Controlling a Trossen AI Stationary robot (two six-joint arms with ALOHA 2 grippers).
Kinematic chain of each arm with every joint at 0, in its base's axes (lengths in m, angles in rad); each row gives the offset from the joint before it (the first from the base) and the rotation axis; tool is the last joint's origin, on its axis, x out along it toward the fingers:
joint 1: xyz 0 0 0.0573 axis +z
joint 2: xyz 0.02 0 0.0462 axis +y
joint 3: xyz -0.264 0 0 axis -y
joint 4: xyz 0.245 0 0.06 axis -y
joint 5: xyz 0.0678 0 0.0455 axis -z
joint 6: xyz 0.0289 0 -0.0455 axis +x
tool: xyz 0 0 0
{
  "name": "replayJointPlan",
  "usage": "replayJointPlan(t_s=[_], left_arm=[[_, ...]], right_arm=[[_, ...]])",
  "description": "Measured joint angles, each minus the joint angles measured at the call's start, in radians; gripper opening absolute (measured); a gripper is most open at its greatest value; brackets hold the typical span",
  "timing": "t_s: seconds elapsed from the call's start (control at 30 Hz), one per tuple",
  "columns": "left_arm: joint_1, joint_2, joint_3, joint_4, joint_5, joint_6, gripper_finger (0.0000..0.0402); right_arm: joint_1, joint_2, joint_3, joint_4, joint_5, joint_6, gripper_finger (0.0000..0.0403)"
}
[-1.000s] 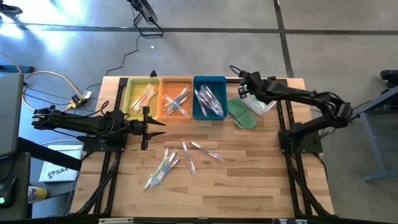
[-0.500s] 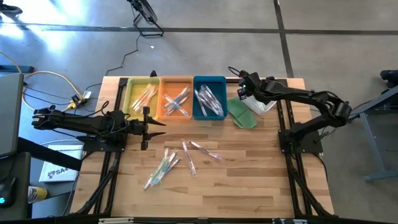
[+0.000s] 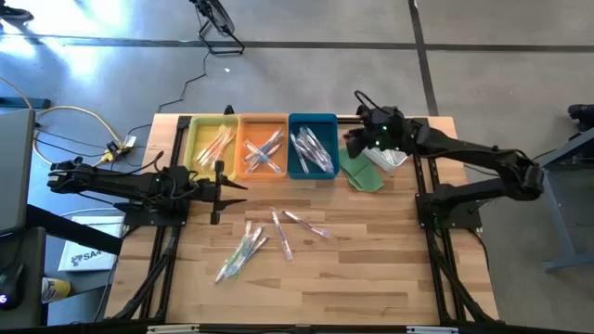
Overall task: Pick & Place Toothbrushes
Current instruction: Put the purple toothbrush into the blue bin
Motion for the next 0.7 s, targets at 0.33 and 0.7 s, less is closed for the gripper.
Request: replayJointPlan(t_s=[0.33, 0.7], left_arm=[[0.000, -0.001, 0.000, -0.063, -0.001, 0.000, 0.0143], [0.000, -0.001, 0.000, -0.067, -0.003, 0.000, 0.0143]], right_arm=[[0.239, 0.012, 0.000, 0.273, -0.226, -0.130, 0.0086], [0.480, 0.025, 0.010, 0.312, 0.034, -0.208, 0.0045]])
